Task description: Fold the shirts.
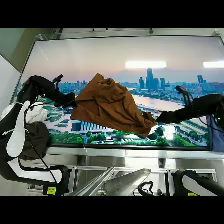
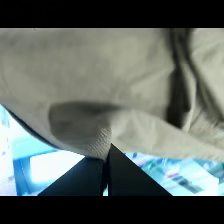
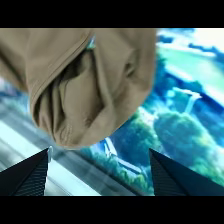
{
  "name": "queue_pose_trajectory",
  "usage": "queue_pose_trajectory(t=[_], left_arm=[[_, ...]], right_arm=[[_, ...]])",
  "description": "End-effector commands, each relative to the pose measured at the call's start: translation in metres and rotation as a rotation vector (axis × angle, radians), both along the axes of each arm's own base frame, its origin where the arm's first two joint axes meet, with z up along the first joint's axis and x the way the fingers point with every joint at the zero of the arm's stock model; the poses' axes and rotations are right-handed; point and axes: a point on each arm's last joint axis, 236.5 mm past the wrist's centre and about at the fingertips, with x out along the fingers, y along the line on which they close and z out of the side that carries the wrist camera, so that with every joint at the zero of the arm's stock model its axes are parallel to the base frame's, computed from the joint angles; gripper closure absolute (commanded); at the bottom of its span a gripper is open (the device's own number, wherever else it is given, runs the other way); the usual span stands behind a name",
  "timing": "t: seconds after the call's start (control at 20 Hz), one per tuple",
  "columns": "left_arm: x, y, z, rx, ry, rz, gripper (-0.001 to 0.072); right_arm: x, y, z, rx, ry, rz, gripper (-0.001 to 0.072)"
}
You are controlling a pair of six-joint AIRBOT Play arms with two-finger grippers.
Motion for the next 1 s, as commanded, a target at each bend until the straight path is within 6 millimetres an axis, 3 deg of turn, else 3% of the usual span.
queue_pose_trajectory(t=[0.0, 0.1, 0.2, 0.25, 0.3, 0.35, 0.4, 0.5, 0.55, 0.6, 0.65, 0.75, 0.8, 0.85, 0.9, 0.95], left_arm=[[-0.021, 0.001, -0.012, 0.006, 0.019, -0.001, 0.0692], [-0.029, 0.001, -0.017, 0.009, 0.024, 0.009, 0.0692], [-0.034, 0.001, -0.021, 0.012, 0.026, 0.016, 0.0692], [-0.037, 0.0, -0.022, 0.009, 0.035, 0.014, 0.0692], [-0.039, 0.0, -0.021, 0.007, 0.041, 0.01, 0.0692], [-0.039, -0.001, -0.02, 0.002, 0.045, 0.01, 0.0692], [-0.04, -0.004, -0.02, -0.006, 0.046, 0.01, 0.0692], [-0.036, -0.017, -0.009, -0.041, 0.017, 0.002, 0.0692], [-0.028, -0.031, 0.014, -0.096, -0.053, 0.0, 0.0692], [-0.014, -0.046, 0.051, -0.163, -0.154, -0.005, 0.0692], [0.003, -0.059, 0.105, -0.229, -0.297, -0.01, 0.0692], [0.023, -0.06, 0.262, -0.25, -0.717, -0.009, 0.0692], [0.016, -0.052, 0.348, -0.222, -0.952, 0.018, 0.0692], [-0.01, -0.043, 0.445, -0.21, -1.213, 0.066, 0.0692], [-0.05, -0.035, 0.526, -0.181, -1.448, 0.102, 0.0692], [-0.093, -0.028, 0.584, -0.117, -1.637, 0.119, 0.0692]], right_arm=[[-0.01, 0.023, -0.02, 0.019, 0.007, 0.131, 0.001], [-0.006, 0.028, -0.034, 0.028, 0.038, 0.119, 0.001], [0.008, 0.035, -0.037, 0.067, 0.03, 0.092, 0.0013], [0.013, 0.04, -0.032, 0.096, 0.026, 0.088, 0.0129], [0.015, 0.047, -0.022, 0.137, 0.018, 0.112, 0.0374], [0.013, 0.053, -0.013, 0.175, 0.014, 0.145, 0.0502], [0.009, 0.057, -0.004, 0.201, 0.021, 0.171, 0.0698], [0.008, 0.067, 0.023, 0.27, 0.01, 0.198, 0.0692], [0.016, 0.073, 0.048, 0.313, -0.044, 0.197, 0.0692], [0.031, 0.079, 0.089, 0.364, -0.15, 0.193, 0.0693], [0.049, 0.08, 0.142, 0.407, -0.287, 0.175, 0.0692], [0.071, 0.066, 0.294, 0.445, -0.694, 0.104, 0.0693], [0.067, 0.053, 0.368, 0.402, -0.915, 0.063, 0.0693], [0.052, 0.04, 0.438, 0.352, -1.128, 0.022, 0.0693], [0.024, 0.03, 0.504, 0.293, -1.338, -0.017, 0.0693], [-0.009, 0.021, 0.555, 0.222, -1.517, -0.057, 0.0693]])
